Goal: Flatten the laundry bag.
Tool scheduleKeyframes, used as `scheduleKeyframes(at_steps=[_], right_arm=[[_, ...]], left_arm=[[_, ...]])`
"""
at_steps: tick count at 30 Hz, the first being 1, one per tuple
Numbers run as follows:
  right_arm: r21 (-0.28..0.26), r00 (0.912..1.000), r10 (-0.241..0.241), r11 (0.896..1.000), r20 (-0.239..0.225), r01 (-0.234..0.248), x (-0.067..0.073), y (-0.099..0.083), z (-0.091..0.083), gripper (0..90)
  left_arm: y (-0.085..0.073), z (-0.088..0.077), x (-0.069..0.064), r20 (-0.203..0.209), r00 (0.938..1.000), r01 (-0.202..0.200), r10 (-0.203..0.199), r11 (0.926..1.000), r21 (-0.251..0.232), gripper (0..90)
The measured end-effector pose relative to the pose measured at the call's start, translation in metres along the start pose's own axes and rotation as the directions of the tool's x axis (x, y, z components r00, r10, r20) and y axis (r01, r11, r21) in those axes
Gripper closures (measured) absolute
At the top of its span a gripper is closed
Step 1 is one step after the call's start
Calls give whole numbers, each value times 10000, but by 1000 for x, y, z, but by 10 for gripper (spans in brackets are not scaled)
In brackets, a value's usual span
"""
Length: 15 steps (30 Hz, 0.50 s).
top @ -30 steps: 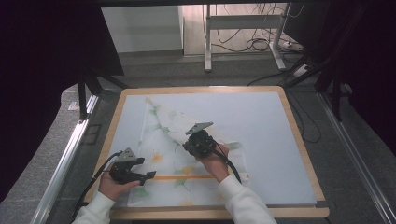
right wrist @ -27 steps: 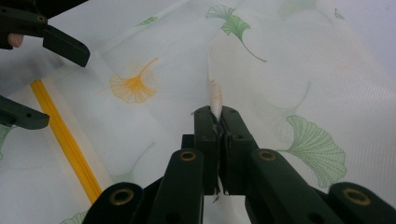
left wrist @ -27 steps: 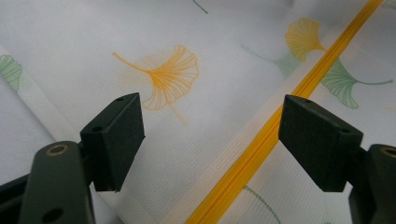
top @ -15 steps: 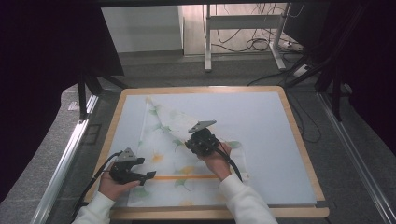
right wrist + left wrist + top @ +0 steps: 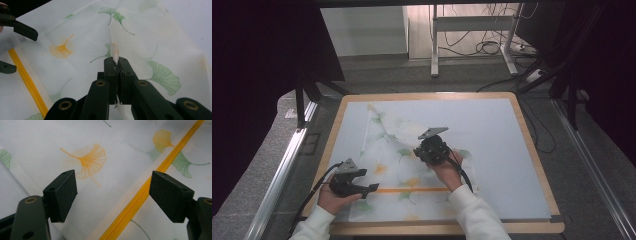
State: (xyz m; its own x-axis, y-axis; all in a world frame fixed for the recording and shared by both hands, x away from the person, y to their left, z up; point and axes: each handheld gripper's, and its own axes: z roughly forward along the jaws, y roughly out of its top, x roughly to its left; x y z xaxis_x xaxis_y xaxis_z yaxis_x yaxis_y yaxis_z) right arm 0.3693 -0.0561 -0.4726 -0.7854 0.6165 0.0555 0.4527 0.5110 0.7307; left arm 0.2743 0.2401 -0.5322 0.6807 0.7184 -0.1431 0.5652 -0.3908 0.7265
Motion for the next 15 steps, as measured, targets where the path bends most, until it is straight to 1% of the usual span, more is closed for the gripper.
scheduleKeyframes(at_steps=[15], right_arm=[[-223,9994,291,9993,168,-288,-12,-1,-7,857]], left_arm=[[0,0,0,8,10000,-3,3,10000,-15,223]])
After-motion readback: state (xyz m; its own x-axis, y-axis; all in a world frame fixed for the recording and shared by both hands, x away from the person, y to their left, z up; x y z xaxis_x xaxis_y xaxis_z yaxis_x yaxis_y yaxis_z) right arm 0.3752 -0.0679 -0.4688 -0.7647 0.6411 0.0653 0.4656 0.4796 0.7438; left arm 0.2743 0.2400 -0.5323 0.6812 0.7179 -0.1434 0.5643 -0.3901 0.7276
